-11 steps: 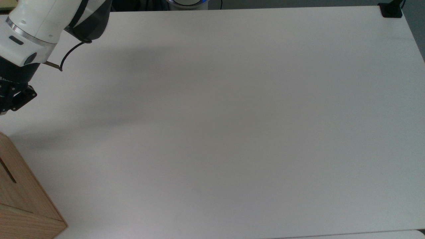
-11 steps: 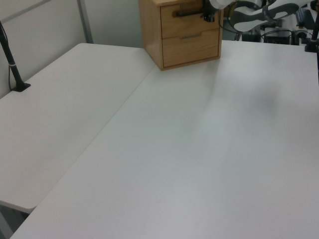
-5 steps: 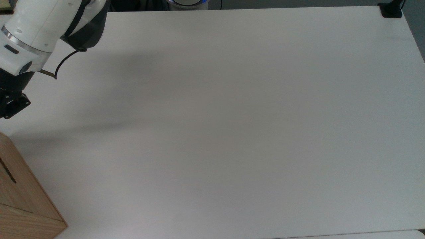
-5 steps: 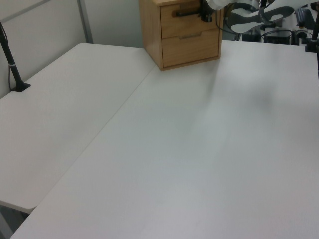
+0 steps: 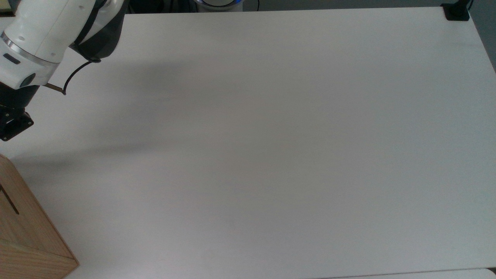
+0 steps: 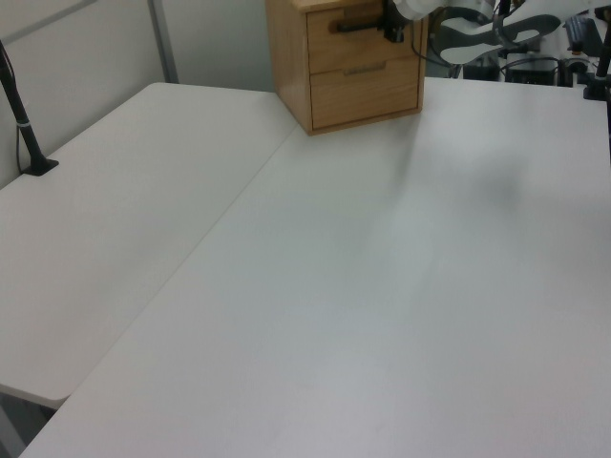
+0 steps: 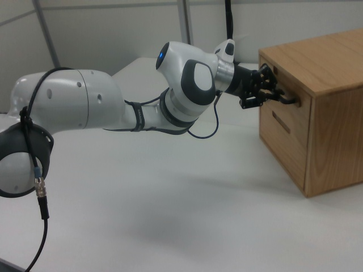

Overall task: Open the drawer by sliding it
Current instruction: 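Pull the handle straight out, sliding the upper drawer open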

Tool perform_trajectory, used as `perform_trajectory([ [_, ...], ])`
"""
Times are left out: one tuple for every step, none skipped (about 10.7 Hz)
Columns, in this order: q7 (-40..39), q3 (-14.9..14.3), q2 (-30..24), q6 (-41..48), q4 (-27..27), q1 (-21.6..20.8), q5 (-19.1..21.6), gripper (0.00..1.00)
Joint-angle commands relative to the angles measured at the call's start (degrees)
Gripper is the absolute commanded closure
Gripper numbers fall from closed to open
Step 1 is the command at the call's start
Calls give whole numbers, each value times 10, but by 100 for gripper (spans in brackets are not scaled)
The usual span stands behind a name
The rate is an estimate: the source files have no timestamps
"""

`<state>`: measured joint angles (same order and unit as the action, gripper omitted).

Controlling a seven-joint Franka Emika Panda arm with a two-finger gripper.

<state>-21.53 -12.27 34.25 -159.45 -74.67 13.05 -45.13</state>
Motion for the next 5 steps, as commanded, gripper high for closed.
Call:
perform_trajectory([
  [52, 7, -109, -18, -112, -30, 11, 100],
  [53, 12, -140, -18, -149, -39, 12, 100],
  [53, 19, -166, -18, -185, -43, 12, 100],
  [53, 29, -189, -17, -221, -45, 12, 100],
  [53, 32, -209, -17, -242, -48, 12, 100],
])
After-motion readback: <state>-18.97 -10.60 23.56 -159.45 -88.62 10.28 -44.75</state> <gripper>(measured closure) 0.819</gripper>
